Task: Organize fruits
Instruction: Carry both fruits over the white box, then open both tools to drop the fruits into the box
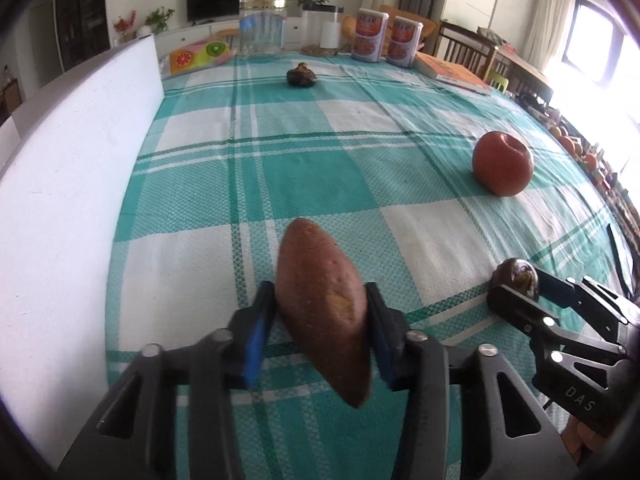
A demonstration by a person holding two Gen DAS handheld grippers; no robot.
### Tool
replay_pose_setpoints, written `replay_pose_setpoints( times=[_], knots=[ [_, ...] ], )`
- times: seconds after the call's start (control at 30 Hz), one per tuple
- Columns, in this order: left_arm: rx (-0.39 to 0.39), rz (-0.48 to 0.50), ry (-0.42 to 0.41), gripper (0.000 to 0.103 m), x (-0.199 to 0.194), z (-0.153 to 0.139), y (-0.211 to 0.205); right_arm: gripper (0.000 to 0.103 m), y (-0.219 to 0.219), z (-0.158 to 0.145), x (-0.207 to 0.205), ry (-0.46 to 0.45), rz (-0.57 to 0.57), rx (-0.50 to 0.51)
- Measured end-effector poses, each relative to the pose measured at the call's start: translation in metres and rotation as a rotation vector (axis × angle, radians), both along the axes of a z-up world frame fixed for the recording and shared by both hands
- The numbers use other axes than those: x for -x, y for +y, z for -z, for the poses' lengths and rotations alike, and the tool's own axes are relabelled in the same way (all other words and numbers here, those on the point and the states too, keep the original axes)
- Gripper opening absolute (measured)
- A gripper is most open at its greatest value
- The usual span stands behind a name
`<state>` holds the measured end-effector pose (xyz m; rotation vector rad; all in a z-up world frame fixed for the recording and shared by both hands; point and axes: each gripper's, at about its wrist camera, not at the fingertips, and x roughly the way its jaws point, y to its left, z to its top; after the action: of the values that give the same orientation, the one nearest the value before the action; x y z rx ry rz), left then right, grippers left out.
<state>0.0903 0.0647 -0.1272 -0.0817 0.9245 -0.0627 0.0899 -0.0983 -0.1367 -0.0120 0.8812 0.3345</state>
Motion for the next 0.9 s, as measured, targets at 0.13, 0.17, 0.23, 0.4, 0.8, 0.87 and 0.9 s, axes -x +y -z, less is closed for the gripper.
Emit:
replay_pose_setpoints(
  times=[0.13,0.17,0.23,0.4,0.8,0.87,0.9],
  knots=[
    [0.094,0.03,0.038,0.042,0.017,-0.007,0.0,0.047,-0.012,-0.009,0.009,-0.024,0.009,-0.079],
    [0.147,0.046,0.054,0.042,0.023,-0.012,0.001,0.047,-0.017,-0.01,0.009,-0.014,0.009,-0.122],
    [0.256,0.091,0.086,0.042,0.038,-0.025,0.003,0.047,-0.023,-0.01,0.007,0.037,0.014,-0.19],
    [0.421,0.152,0.059,0.042,0.079,-0.082,0.03,0.047,0.019,-0.037,0.012,0.13,-0.097,-0.297],
    [0.208,-0.39,-0.004,0.042,0.126,-0.105,0.218,0.047,0.229,-0.124,0.063,0.075,-0.65,-0.176],
    [0.176,-0.443,0.049,0.043,0.127,-0.087,0.23,0.047,0.251,-0.112,0.067,0.095,-0.685,-0.13],
    [0.17,-0.46,0.076,0.043,0.127,-0.079,0.234,0.048,0.26,-0.106,0.067,0.107,-0.69,-0.113]
  ],
)
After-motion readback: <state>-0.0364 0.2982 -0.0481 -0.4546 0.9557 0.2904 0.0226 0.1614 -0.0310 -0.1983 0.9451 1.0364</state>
